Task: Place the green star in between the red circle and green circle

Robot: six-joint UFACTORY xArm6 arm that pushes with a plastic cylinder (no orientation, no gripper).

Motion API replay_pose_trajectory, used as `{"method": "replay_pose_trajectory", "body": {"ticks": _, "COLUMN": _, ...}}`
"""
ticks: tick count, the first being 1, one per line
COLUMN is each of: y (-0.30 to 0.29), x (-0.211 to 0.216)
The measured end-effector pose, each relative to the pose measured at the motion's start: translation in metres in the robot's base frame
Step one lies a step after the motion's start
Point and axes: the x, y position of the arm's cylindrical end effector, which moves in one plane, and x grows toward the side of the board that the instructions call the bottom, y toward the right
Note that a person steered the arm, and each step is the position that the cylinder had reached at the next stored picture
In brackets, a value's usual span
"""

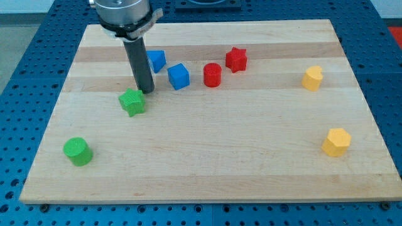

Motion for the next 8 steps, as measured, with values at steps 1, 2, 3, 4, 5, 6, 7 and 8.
{"method": "replay_pose_trajectory", "body": {"ticks": 1, "y": -0.024, "x": -0.024}}
{"method": "replay_pose_trajectory", "body": {"ticks": 2, "y": -0.05, "x": -0.043}}
{"method": "replay_pose_trajectory", "body": {"ticks": 3, "y": -0.053, "x": -0.003}}
{"method": "replay_pose_trajectory", "body": {"ticks": 4, "y": -0.053, "x": 0.005}}
{"method": "replay_pose_trajectory", "body": {"ticks": 5, "y": -0.054, "x": 0.01}}
{"method": "replay_pose_trajectory", "body": {"ticks": 6, "y": -0.041, "x": 0.023}}
{"method": "replay_pose_trajectory", "body": {"ticks": 7, "y": -0.024, "x": 0.037}}
{"method": "replay_pose_trajectory", "body": {"ticks": 8, "y": -0.02, "x": 0.041}}
